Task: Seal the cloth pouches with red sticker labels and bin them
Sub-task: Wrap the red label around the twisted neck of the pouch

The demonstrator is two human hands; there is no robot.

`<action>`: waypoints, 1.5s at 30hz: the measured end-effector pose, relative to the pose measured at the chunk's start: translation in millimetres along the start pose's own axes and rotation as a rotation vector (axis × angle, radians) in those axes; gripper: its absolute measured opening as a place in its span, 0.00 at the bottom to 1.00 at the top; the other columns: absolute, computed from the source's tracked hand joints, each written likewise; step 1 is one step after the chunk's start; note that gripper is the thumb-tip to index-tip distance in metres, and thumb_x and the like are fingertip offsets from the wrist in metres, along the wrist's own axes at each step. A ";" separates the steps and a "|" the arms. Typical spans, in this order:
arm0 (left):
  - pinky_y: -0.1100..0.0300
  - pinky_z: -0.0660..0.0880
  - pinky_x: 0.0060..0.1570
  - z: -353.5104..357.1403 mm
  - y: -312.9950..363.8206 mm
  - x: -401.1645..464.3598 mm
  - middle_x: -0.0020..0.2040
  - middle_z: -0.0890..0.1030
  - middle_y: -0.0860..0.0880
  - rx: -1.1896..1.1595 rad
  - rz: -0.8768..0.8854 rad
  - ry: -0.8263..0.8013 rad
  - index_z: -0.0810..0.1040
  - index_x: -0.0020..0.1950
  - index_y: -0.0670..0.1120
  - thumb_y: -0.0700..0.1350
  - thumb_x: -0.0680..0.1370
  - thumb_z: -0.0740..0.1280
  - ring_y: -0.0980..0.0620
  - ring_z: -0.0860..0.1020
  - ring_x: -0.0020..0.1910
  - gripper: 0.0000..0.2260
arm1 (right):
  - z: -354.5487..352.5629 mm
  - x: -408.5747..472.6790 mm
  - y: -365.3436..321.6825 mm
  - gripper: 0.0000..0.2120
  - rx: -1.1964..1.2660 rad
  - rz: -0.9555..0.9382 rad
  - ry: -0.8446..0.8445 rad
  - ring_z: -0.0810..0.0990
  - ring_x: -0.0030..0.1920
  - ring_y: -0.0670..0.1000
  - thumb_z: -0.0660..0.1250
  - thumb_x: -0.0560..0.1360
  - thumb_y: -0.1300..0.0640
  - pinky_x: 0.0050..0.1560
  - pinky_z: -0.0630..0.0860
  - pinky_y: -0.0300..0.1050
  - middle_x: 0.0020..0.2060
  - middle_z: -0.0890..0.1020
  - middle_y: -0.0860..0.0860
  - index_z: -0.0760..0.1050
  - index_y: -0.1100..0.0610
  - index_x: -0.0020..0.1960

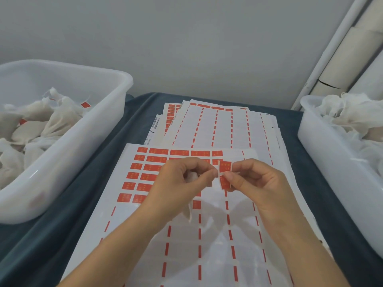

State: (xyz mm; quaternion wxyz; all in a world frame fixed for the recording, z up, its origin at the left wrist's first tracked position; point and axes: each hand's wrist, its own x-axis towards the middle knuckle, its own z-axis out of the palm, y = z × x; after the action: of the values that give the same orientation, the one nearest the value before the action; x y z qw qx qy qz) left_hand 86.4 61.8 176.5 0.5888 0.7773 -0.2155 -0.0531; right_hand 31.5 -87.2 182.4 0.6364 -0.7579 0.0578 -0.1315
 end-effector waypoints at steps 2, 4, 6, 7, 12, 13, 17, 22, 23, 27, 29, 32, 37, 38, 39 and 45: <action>0.80 0.69 0.34 0.6 0.3 -0.2 0.31 0.79 0.64 -0.009 -0.006 -0.004 0.77 0.33 0.58 0.50 0.72 0.69 0.67 0.77 0.38 0.08 | 0.4 -0.3 0.6 0.12 -0.003 -0.004 0.010 0.84 0.38 0.45 0.70 0.62 0.50 0.38 0.77 0.31 0.38 0.84 0.44 0.79 0.52 0.43; 0.80 0.69 0.33 1.1 0.0 -0.5 0.32 0.80 0.63 -0.029 -0.008 -0.005 0.78 0.33 0.57 0.50 0.72 0.69 0.66 0.77 0.38 0.07 | 0.9 0.0 1.4 0.12 -0.010 -0.007 0.026 0.83 0.39 0.45 0.70 0.62 0.49 0.39 0.78 0.31 0.38 0.84 0.43 0.79 0.52 0.43; 0.79 0.70 0.34 1.4 -0.6 -1.0 0.33 0.80 0.63 -0.040 -0.002 -0.007 0.79 0.34 0.57 0.51 0.71 0.69 0.66 0.77 0.38 0.06 | 1.1 0.3 2.6 0.11 -0.035 -0.011 0.041 0.83 0.40 0.45 0.70 0.63 0.49 0.40 0.78 0.30 0.38 0.84 0.43 0.79 0.51 0.43; 0.79 0.70 0.34 1.7 -1.4 -1.1 0.34 0.80 0.63 -0.024 0.015 -0.007 0.79 0.35 0.57 0.51 0.71 0.70 0.66 0.77 0.39 0.05 | 1.3 0.6 3.4 0.09 -0.056 -0.014 0.045 0.83 0.41 0.44 0.70 0.64 0.50 0.41 0.78 0.30 0.38 0.84 0.44 0.79 0.51 0.43; 0.78 0.70 0.37 3.0 -5.6 -0.8 0.37 0.80 0.64 0.014 0.064 0.009 0.78 0.35 0.58 0.48 0.71 0.71 0.66 0.76 0.42 0.06 | 1.9 0.6 2.6 0.10 -0.098 -0.029 0.035 0.81 0.41 0.40 0.69 0.62 0.48 0.39 0.74 0.24 0.38 0.83 0.41 0.79 0.49 0.42; 0.78 0.70 0.37 3.0 -5.9 -0.7 0.37 0.80 0.63 0.010 0.063 0.016 0.79 0.35 0.58 0.48 0.71 0.71 0.66 0.76 0.42 0.06 | 2.6 0.7 2.1 0.10 -0.102 -0.029 0.044 0.81 0.42 0.38 0.69 0.62 0.47 0.37 0.72 0.22 0.39 0.83 0.38 0.78 0.48 0.42; 0.78 0.71 0.34 1.1 -5.1 1.2 0.37 0.80 0.62 -0.007 0.009 0.049 0.79 0.35 0.57 0.50 0.70 0.71 0.65 0.77 0.41 0.05 | 9.2 0.2 3.5 0.10 -0.137 -0.048 0.084 0.77 0.45 0.31 0.68 0.63 0.44 0.35 0.69 0.19 0.40 0.81 0.31 0.76 0.40 0.44; 0.71 0.71 0.36 -4.1 -3.0 3.1 0.35 0.81 0.60 -0.083 -0.105 0.055 0.80 0.34 0.58 0.53 0.67 0.71 0.64 0.78 0.39 0.02 | 4.8 3.7 3.4 0.19 -0.110 0.047 0.062 0.77 0.46 0.32 0.68 0.62 0.42 0.34 0.69 0.20 0.41 0.81 0.33 0.74 0.40 0.52; 0.69 0.70 0.37 -3.8 -2.2 2.7 0.35 0.81 0.60 -0.084 -0.112 0.042 0.80 0.35 0.59 0.53 0.67 0.71 0.64 0.78 0.39 0.01 | 3.8 3.1 2.4 0.16 -0.082 0.071 0.031 0.79 0.44 0.34 0.68 0.62 0.42 0.33 0.70 0.21 0.40 0.82 0.34 0.77 0.42 0.49; 0.68 0.70 0.38 -1.4 -2.2 1.1 0.35 0.81 0.60 -0.069 -0.109 0.011 0.80 0.34 0.59 0.51 0.68 0.72 0.63 0.78 0.40 0.04 | 5.9 0.4 1.7 0.14 -0.025 0.086 0.002 0.81 0.37 0.38 0.67 0.62 0.45 0.32 0.71 0.23 0.36 0.83 0.40 0.81 0.51 0.43; 0.69 0.70 0.38 -1.5 -3.0 1.0 0.35 0.81 0.60 -0.065 -0.105 0.010 0.80 0.33 0.58 0.51 0.69 0.72 0.63 0.78 0.40 0.05 | 6.1 0.6 1.8 0.15 -0.018 0.084 0.017 0.80 0.38 0.38 0.67 0.61 0.45 0.32 0.72 0.23 0.36 0.83 0.41 0.81 0.52 0.43; 0.73 0.72 0.33 -1.5 -2.4 1.6 0.35 0.80 0.62 0.005 -0.060 0.018 0.79 0.33 0.57 0.50 0.70 0.71 0.64 0.77 0.40 0.06 | 5.6 1.5 3.8 0.15 -0.035 0.073 0.057 0.79 0.41 0.35 0.67 0.61 0.45 0.33 0.69 0.20 0.37 0.83 0.39 0.81 0.51 0.43; 0.77 0.70 0.31 3.8 2.9 -1.3 0.34 0.79 0.65 0.082 -0.010 0.148 0.76 0.37 0.62 0.60 0.64 0.70 0.66 0.76 0.40 0.06 | 8.8 0.0 7.4 0.14 -0.024 0.051 0.105 0.77 0.44 0.32 0.67 0.62 0.44 0.34 0.67 0.18 0.38 0.83 0.37 0.81 0.50 0.43; 0.76 0.70 0.30 5.3 4.5 -2.8 0.37 0.77 0.66 0.141 0.027 0.184 0.74 0.42 0.65 0.65 0.61 0.67 0.64 0.75 0.40 0.13 | 9.2 -0.2 8.0 0.14 -0.020 0.055 0.111 0.77 0.44 0.32 0.66 0.62 0.43 0.35 0.68 0.18 0.37 0.82 0.36 0.81 0.49 0.42; 0.75 0.70 0.29 7.0 4.8 -4.3 0.41 0.74 0.67 0.209 0.070 0.217 0.70 0.47 0.67 0.69 0.60 0.64 0.62 0.75 0.41 0.18 | 9.2 -0.1 8.5 0.14 -0.017 0.067 0.114 0.78 0.44 0.32 0.66 0.62 0.43 0.35 0.70 0.20 0.37 0.82 0.36 0.81 0.49 0.42; 0.78 0.66 0.40 9.9 -1.2 -8.1 0.51 0.71 0.53 0.522 0.437 0.305 0.76 0.53 0.57 0.57 0.70 0.61 0.61 0.70 0.44 0.14 | 5.9 1.7 5.7 0.15 0.016 0.116 0.059 0.79 0.43 0.35 0.66 0.62 0.42 0.41 0.70 0.28 0.37 0.83 0.39 0.82 0.50 0.42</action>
State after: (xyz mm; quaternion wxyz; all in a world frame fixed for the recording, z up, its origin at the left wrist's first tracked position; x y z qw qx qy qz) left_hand 76.1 56.4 171.0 0.3937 0.8357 -0.2925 0.2470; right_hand 35.1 -83.0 176.1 0.6470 -0.7439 0.1194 -0.1173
